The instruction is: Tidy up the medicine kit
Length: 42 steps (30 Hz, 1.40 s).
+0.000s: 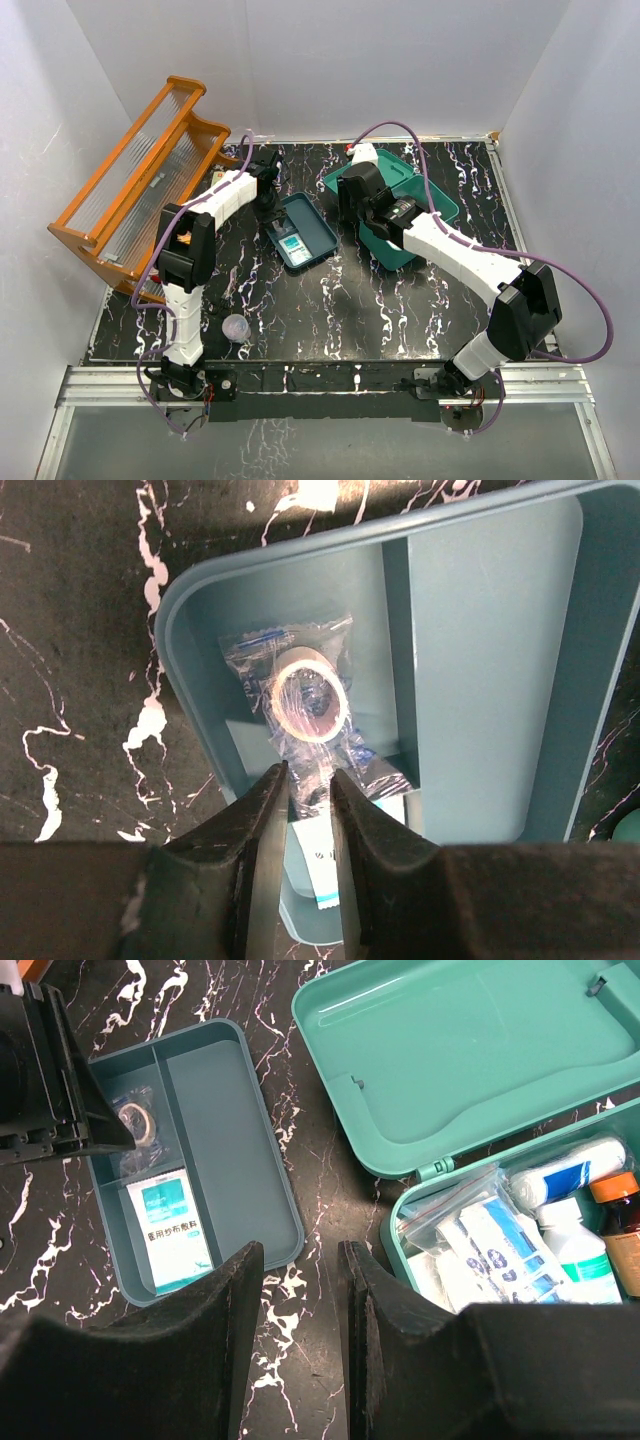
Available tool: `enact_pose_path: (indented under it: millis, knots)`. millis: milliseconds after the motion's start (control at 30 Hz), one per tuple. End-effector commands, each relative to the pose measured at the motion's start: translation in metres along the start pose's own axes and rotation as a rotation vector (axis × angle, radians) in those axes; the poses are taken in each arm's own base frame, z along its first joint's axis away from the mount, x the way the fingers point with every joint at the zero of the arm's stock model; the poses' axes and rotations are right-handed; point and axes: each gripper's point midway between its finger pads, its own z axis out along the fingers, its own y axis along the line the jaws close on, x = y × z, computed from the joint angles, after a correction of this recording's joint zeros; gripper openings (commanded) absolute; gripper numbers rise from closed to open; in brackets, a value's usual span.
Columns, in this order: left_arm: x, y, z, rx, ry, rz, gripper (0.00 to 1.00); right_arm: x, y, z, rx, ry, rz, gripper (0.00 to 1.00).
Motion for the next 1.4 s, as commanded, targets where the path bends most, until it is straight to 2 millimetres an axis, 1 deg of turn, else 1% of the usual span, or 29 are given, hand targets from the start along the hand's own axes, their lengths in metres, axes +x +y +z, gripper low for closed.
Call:
enact_pose_path:
  millis: [0, 267, 433, 500, 700, 800, 1033, 1233, 1367]
  knots:
    - [-0.001, -0.002, 0.001, -0.010, 0.013, 0.013, 0.22, -0.026, 0.000, -0.010, -0.007, -0.091, 0.030, 0.34]
    - [0.001, 0.004, 0.015, -0.050, 0.021, 0.035, 0.22, -0.026, 0.001, -0.010, -0.008, -0.091, 0.029, 0.34]
    - [-0.003, 0.006, 0.016, -0.069, 0.017, 0.057, 0.23, -0.028, 0.001, -0.011, -0.007, -0.096, 0.030, 0.34]
    - [-0.005, 0.006, 0.011, -0.069, 0.013, 0.065, 0.23, -0.028, 0.000, -0.011, -0.006, -0.095, 0.029, 0.34]
    - [-0.013, 0.003, -0.018, -0.033, -0.032, 0.088, 0.27, -0.028, 0.000, -0.011, -0.006, -0.096, 0.030, 0.34]
    - [-0.015, 0.004, -0.027, -0.028, -0.058, 0.090, 0.27, -0.029, 0.001, -0.011, -0.008, -0.096, 0.032, 0.34]
    - [-0.027, -0.003, -0.030, -0.002, -0.109, 0.073, 0.29, -0.030, 0.000, -0.011, -0.005, -0.100, 0.031, 0.34]
    - [-0.039, -0.011, -0.027, 0.015, -0.152, 0.049, 0.30, -0.029, 0.000, -0.012, -0.005, -0.100, 0.030, 0.34]
    - [-0.043, -0.006, -0.040, 0.006, -0.188, 0.028, 0.31, -0.030, -0.001, -0.013, -0.003, -0.103, 0.030, 0.34]
